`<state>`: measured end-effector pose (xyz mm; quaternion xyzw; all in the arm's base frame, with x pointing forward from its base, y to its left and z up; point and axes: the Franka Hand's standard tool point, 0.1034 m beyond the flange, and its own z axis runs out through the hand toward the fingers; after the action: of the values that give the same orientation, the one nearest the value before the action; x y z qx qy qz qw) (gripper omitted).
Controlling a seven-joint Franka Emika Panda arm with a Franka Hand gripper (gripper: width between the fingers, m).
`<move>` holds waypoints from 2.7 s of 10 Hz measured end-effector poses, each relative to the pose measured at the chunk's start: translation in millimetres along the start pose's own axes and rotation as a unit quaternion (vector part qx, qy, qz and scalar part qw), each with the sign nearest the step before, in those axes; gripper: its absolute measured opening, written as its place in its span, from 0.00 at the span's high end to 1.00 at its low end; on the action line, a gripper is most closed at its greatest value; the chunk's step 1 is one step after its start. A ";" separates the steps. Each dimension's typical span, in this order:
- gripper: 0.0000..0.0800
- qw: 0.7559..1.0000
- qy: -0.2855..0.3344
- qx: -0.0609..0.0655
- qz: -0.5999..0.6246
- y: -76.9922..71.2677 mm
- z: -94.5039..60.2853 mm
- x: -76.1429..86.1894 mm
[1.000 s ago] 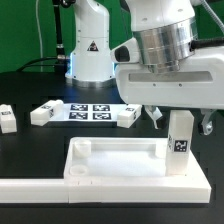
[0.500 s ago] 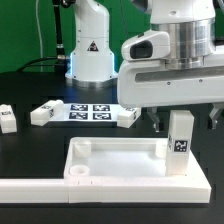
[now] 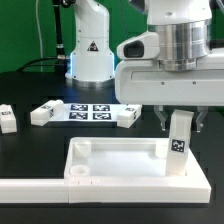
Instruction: Assemble desk
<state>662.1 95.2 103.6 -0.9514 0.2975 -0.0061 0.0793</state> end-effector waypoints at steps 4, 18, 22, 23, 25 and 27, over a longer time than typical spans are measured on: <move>0.62 0.951 -0.022 0.049 0.304 2.8 0.9 0.4; 0.19 0.994 -0.003 0.015 -0.108 1.0 5.0 -1.0; 0.22 0.969 0.009 -0.002 -0.249 -0.3 1.0 3.8; 0.42 0.969 0.009 -0.002 -0.248 -0.3 1.0 3.8; 0.60 0.985 0.009 0.000 -0.172 0.1 0.8 4.2; 0.63 0.993 0.011 0.001 -0.118 1.2 0.5 6.0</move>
Offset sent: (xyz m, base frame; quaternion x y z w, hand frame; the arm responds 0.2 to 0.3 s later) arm 0.0119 0.0159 0.0011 0.0941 -0.0962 0.4124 0.9010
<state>666.3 90.9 102.7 -0.9796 0.1845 -0.0263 0.0758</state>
